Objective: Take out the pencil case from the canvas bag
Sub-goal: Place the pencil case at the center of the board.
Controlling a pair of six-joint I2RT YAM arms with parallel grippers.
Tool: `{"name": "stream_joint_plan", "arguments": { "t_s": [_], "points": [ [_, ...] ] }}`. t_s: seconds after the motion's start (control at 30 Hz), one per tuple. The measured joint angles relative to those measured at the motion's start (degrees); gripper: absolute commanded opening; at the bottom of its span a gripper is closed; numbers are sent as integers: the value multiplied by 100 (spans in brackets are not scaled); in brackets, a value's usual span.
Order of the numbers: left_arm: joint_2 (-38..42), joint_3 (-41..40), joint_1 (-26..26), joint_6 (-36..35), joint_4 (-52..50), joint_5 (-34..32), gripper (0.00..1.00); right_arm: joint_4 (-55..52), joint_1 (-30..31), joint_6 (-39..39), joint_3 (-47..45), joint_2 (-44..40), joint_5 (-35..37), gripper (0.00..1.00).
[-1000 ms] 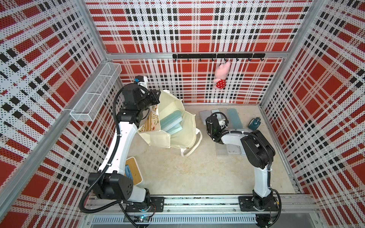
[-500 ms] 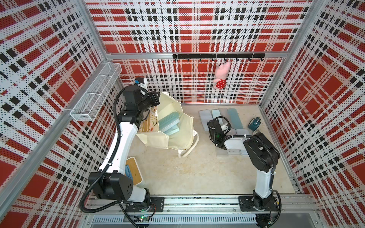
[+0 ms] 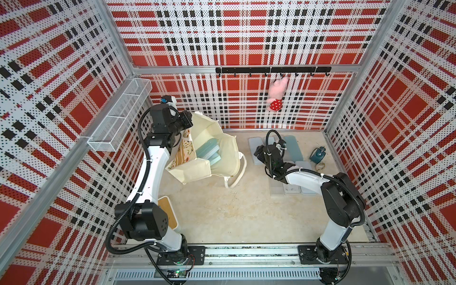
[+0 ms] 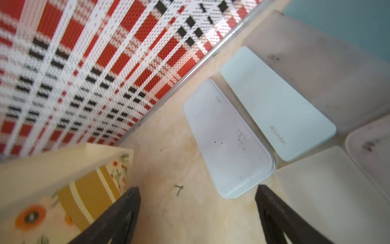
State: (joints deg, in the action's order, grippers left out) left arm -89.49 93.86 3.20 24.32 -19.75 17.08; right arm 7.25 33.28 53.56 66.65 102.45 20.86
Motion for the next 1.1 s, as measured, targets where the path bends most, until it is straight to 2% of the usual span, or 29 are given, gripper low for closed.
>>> {"name": "stream_joint_plan", "arguments": {
  "t_s": [0.23, 0.47, 0.8, 1.1],
  "points": [
    [-109, 127, 142, 79, 28, -146, 0, -1276, -15, -1880, 1797, 1119, -260, 83],
    [140, -358, 396, 271, 435, -234, 0, -2610, -17, -2962, 3348, 2321, 11, 82],
    [415, -490, 503, 433, 570, -203, 0, -3609, -46, -3838, 5521, 3766, 660, 81],
    [439, -588, 503, 485, 645, -164, 0, -4234, -140, -3829, 6811, 4675, 850, 78]
  ]
}}
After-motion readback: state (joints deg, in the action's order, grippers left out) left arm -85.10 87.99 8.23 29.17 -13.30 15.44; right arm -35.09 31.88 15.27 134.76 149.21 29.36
